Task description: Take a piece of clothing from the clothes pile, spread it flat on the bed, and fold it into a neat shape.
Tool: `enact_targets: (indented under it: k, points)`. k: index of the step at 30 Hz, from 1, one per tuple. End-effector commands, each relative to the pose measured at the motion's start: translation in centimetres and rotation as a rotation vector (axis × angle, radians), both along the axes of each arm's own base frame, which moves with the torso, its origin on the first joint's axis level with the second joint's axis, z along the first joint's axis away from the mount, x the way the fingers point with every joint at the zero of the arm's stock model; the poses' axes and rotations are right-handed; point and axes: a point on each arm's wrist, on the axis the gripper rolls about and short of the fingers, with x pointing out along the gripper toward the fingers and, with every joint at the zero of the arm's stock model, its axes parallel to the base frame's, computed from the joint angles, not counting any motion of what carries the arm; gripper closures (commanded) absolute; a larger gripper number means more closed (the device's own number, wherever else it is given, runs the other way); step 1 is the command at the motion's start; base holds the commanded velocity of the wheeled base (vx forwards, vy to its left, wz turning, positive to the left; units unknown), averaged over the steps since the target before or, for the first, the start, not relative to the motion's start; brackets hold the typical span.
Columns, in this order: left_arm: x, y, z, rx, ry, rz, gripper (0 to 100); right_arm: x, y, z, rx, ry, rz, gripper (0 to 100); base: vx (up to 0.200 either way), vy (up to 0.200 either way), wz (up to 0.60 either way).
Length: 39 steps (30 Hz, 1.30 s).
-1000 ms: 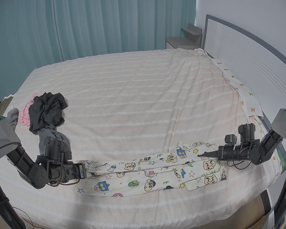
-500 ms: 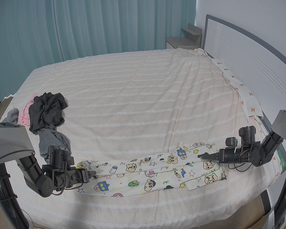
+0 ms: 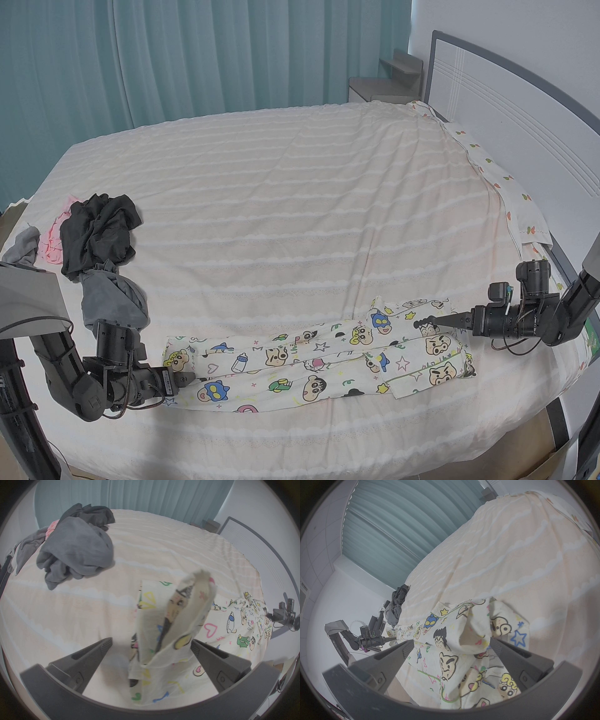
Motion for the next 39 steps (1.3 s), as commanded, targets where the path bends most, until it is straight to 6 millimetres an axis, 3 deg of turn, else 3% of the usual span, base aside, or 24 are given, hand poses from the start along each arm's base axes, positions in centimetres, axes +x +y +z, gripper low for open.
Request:
enact_targets:
  k: [1,9,15,21,26,31,32,39]
  points:
    - [-0.3,1.2,0.3,-0.003,-0.002,0.045,0,-0.6,-0.9,0.6,-0.001,-0.011,-0.03,0,0.0,0.0,0.0]
    - [-1.7,2.8,1.2,-0.049,-0.004,0.074,0,-1.2,-2.5,2.4,-0.001,-0.059,-0.083,0,0.0,0.0,0.0]
    - [-2.6,4.5,2.8,-0.107,-0.062,0.119,0,-1.8,-2.4,5.5,0.012,-0.143,-0.092,0,0.0,0.0,0.0]
    - [-3.4,6.1,5.7,-0.227,-0.174,0.17,0,-2.2,0.0,7.9,0.118,-0.132,-0.077,0,0.0,0.0,0.0]
    - [-4.6,5.8,8.5,-0.396,-0.266,0.201,0,-1.3,2.5,8.6,0.179,-0.107,-0.035,0,0.0,0.0,0.0]
    - [-5.6,4.7,10.8,-0.601,-0.306,0.184,0,0.6,5.0,7.6,0.224,-0.038,-0.008,0,0.0,0.0,0.0]
    - [-5.9,4.2,11.4,-0.656,-0.311,0.186,0,1.8,5.8,6.3,0.216,-0.009,-0.017,0,0.0,0.0,0.0]
    - [-5.7,3.2,11.3,-0.722,-0.277,0.22,0,4.9,9.5,2.6,0.126,0.035,-0.095,0,0.0,0.0,0.0]
